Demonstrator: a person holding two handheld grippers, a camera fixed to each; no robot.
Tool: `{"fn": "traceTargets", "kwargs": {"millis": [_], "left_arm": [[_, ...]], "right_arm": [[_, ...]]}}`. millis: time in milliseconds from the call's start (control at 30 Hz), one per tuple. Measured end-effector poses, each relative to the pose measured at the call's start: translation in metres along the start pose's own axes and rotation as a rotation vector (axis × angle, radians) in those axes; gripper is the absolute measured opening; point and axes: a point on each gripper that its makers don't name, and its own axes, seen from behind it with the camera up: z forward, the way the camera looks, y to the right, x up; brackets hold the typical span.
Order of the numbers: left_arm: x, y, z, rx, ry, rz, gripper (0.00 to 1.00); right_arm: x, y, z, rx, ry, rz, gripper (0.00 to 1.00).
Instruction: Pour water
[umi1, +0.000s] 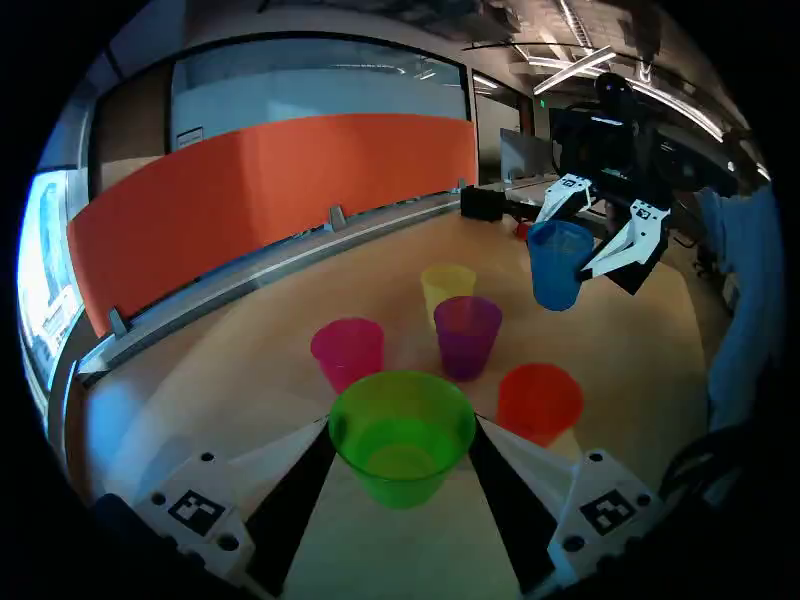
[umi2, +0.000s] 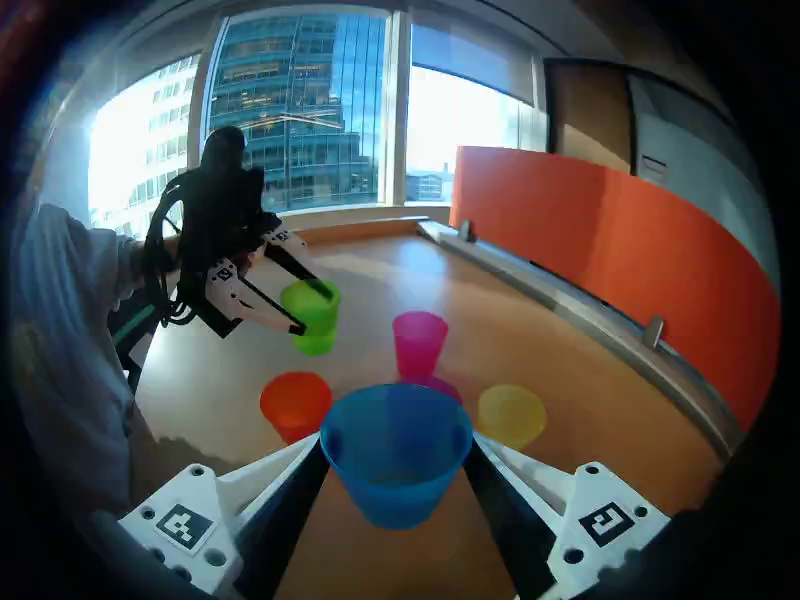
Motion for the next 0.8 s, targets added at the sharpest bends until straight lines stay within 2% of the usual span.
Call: {"fn": "traceTargets", "kwargs": {"millis": [367, 800], "left_arm": [[-0.025, 0.003, 0.016, -0.022, -0.051, -0.003, 0.87], [-0.037, 0.005, 0.029, -0.036, -0.064, -0.026, 0.87]], "right_arm": [[-0.020, 0.002, 0.010, 0.005, -0.041, 0.014, 0.92], [-0.036, 0.001, 0.016, 0.009, -0.068, 0.024, 0.92]]}}
